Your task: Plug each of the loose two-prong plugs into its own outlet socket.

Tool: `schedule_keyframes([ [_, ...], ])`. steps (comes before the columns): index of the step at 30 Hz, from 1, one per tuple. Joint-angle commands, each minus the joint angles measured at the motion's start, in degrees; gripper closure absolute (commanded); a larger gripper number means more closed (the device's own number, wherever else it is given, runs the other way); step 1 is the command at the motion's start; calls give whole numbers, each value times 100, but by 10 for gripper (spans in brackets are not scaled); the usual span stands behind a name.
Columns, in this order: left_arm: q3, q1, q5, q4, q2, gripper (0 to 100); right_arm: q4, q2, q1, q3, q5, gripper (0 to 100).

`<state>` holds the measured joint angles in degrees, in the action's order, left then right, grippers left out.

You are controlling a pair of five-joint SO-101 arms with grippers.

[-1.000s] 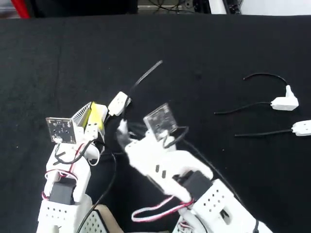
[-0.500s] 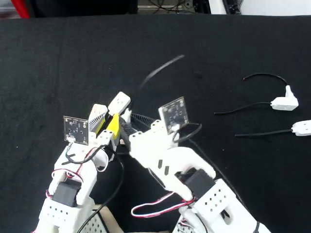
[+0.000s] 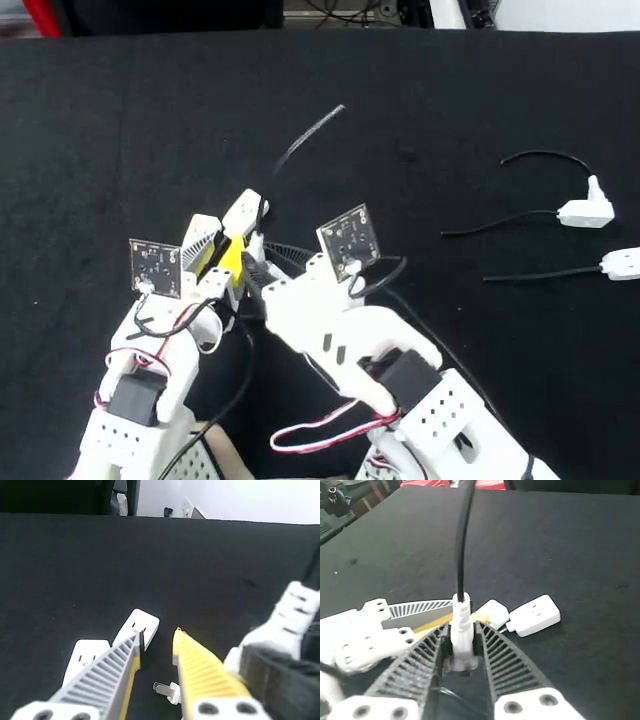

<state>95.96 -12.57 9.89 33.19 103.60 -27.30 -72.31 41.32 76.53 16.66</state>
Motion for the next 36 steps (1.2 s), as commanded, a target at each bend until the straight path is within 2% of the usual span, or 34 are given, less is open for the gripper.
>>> schedule_keyframes([
  [1, -163, -215, -615, 378, 70, 877, -35, 22, -299, -365, -62, 986],
  [5, -163, -681, -1266, 721, 70, 877, -44, 22, -290, -391, -70, 986],
  [8, -171, -664, -1521, 774, 70, 877, -44, 22, -281, -356, -141, 986],
  [12, -207, -637, -1284, 747, 70, 880, -246, 22, -18, -356, -105, 986],
  [19, -215, -40, -545, 246, 70, 880, -563, 22, 114, -400, -141, 986],
  [26, -251, 22, -510, 246, 70, 880, -624, 75, 114, -409, -378, 986],
  [36, -259, 207, -536, 237, 70, 880, -1424, 84, 88, -919, -440, 986],
])
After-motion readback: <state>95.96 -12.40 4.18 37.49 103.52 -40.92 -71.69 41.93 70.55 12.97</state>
